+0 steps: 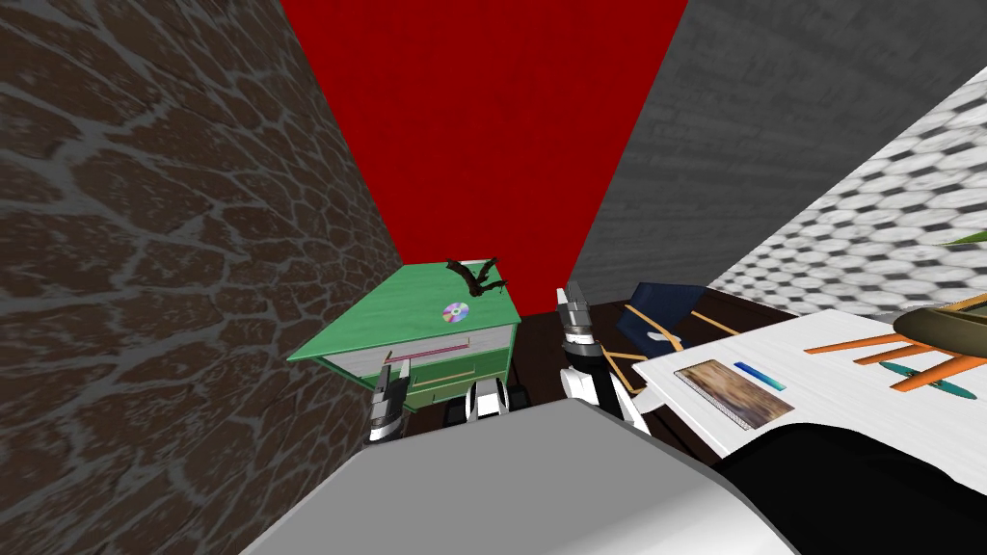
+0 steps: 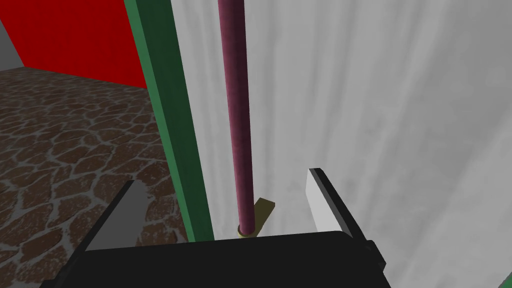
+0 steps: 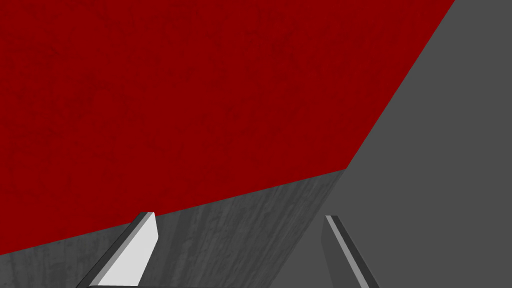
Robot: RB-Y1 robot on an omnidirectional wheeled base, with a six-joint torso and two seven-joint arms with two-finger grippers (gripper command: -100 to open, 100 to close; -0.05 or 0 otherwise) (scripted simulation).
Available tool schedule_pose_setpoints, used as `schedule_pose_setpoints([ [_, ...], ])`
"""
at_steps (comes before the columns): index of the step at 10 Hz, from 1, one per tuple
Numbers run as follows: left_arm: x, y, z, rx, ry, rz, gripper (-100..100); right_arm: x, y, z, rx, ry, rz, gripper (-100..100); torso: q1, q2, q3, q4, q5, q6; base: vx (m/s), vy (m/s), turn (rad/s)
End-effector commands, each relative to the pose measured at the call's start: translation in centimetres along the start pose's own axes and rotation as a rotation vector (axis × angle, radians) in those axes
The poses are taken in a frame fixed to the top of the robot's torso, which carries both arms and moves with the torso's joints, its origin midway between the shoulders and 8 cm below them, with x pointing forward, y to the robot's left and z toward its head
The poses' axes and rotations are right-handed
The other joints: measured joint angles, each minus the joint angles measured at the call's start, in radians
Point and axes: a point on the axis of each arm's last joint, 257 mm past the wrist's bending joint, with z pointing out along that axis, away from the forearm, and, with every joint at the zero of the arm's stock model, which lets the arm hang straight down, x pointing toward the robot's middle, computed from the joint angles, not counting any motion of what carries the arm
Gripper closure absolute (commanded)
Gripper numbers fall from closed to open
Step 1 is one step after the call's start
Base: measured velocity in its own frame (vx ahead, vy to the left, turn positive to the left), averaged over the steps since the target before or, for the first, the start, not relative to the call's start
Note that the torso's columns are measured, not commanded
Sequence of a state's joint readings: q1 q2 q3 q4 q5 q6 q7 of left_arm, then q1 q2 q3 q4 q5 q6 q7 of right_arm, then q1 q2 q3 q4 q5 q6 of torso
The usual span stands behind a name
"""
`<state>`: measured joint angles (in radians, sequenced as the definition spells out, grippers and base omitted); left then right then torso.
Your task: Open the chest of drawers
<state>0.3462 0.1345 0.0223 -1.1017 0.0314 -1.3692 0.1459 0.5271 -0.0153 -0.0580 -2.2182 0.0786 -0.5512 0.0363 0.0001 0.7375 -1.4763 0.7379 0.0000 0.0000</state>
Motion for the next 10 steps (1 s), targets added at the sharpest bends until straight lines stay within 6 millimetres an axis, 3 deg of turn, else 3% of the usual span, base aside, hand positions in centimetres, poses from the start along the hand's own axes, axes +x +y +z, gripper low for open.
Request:
schedule_pose_setpoints([
  [1, -0.6, 0.0, 1.7, -0.002, 0.001, -0.001, -100, 0.0, 0.0, 0.0, 0.000, 0.000, 0.000, 0, 0.001, 0.000, 0.000, 0.000, 0.000, 0.000, -0.019, -0.024, 0.007],
  [2, -0.4, 0.0, 1.2, 0.001, 0.001, 0.000, -100, 0.0, 0.0, 0.0, 0.000, 0.000, 0.000, 0, 0.000, 0.000, 0.000, 0.000, 0.000, 0.000, -0.010, -0.012, 0.001],
  [3, -0.1, 0.0, 0.2, -0.002, 0.000, 0.000, 100, 0.0, 0.0, 0.0, 0.000, 0.000, 0.000, 0, 0.001, 0.000, 0.000, 0.000, 0.000, 0.000, 0.009, 0.015, -0.008],
  [8, 1.0, -0.4, -2.6, -0.002, -0.003, 0.000, 100, 0.0, 0.0, 0.0, 0.000, 0.000, 0.000, 0, 0.002, 0.002, 0.001, 0.000, 0.000, -0.002, 0.024, 0.030, -0.008],
  [10, 0.3, -0.9, -1.9, 0.001, 0.003, -0.004, 100, 0.0, 0.0, 0.0, 0.000, 0.000, 0.000, 0, 0.002, 0.000, 0.000, 0.000, 0.000, -0.001, -0.041, -0.020, 0.007],
])
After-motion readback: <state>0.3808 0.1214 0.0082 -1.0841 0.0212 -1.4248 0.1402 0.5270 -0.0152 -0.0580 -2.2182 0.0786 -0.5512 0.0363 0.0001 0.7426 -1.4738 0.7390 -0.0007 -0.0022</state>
